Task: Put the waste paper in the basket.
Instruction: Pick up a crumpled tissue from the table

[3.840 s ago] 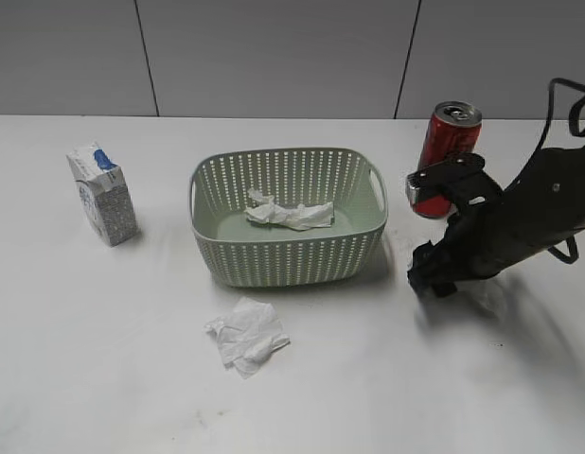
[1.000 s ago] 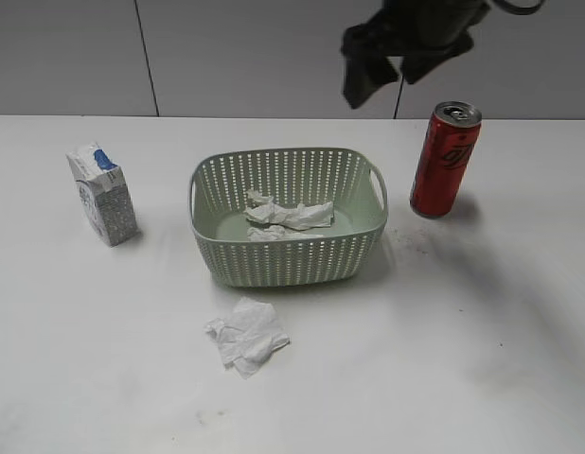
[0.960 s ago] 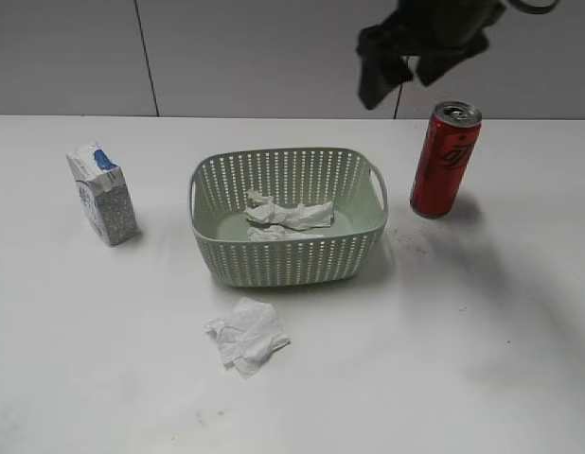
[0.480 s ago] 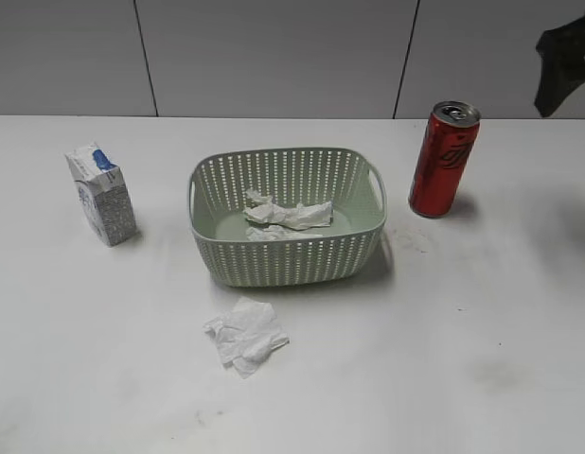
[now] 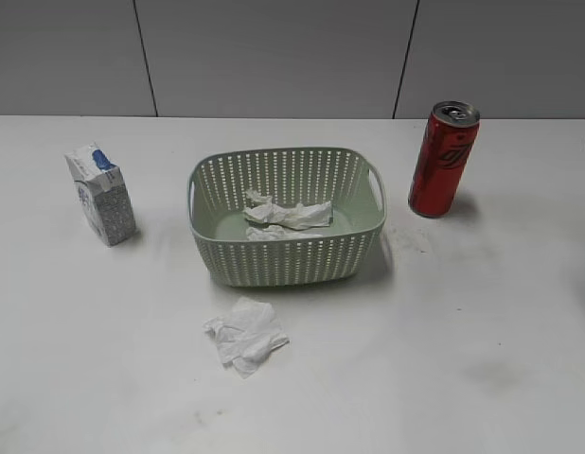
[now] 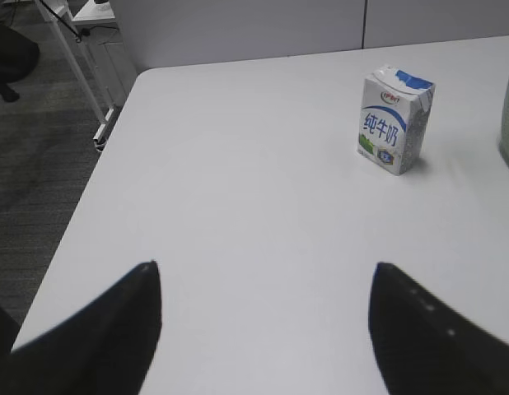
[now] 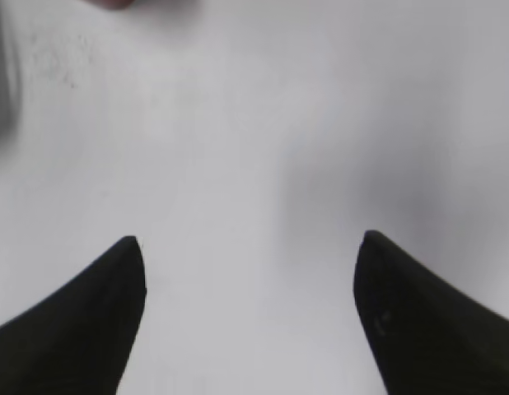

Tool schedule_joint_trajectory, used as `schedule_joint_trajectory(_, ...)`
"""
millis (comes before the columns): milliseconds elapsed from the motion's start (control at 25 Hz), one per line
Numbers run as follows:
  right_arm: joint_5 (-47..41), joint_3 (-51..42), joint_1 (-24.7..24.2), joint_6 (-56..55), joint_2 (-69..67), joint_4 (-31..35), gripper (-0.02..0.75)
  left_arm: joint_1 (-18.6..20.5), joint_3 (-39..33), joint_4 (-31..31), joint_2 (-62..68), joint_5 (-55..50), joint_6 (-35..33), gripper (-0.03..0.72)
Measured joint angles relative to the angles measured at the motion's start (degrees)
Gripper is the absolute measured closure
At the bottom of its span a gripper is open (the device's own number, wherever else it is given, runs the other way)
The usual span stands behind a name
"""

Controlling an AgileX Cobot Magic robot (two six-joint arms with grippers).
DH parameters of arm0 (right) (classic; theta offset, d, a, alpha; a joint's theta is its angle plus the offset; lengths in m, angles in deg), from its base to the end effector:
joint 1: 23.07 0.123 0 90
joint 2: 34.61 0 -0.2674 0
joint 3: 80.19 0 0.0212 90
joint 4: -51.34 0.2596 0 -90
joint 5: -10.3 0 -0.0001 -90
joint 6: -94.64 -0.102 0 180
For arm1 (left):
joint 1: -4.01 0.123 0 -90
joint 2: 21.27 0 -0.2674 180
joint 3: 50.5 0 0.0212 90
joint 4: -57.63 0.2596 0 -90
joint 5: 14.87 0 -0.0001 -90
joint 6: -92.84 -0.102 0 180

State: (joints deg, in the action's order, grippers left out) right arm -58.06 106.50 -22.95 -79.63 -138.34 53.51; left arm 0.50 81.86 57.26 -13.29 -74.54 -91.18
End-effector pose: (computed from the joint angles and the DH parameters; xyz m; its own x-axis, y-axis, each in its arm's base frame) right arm 0.3493 0.0043 0.2733 -0.9631 -0.0879 -0.2543 -0.0941 0.9955 0.0123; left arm 0.0296 -0.0024 0.2805 -0.4210 0.0928 -0.9023 0.0946 0.9938 0.0581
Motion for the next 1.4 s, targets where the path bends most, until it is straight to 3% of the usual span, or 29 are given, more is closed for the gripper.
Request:
schedule_joint_trajectory(400, 9.17, -31.43, 0.0, 1.78, 27.19, 2.0, 0.146, 0.0, 0.0, 0.0, 0.0, 0.0, 0.0, 0.113)
schedule_joint_trajectory(680, 11.09, -47.08, 0.0, 1.84, 43.55, 2.62, 0.146, 0.0, 0.0, -0.05, 0.0, 0.0, 0.0, 0.114)
schedule_joint_trajectory(1000, 13.15, -58.22, 0.0, 1.84, 62.59, 2.62, 0.146, 0.0, 0.0, -0.05, 0.0, 0.0, 0.0, 0.114)
schedule_joint_trajectory(1400, 14.14, -58.7, 0.0, 1.75, 84.75, 2.62, 0.146, 0.0, 0.0, 0.05, 0.0, 0.0, 0.0, 0.129)
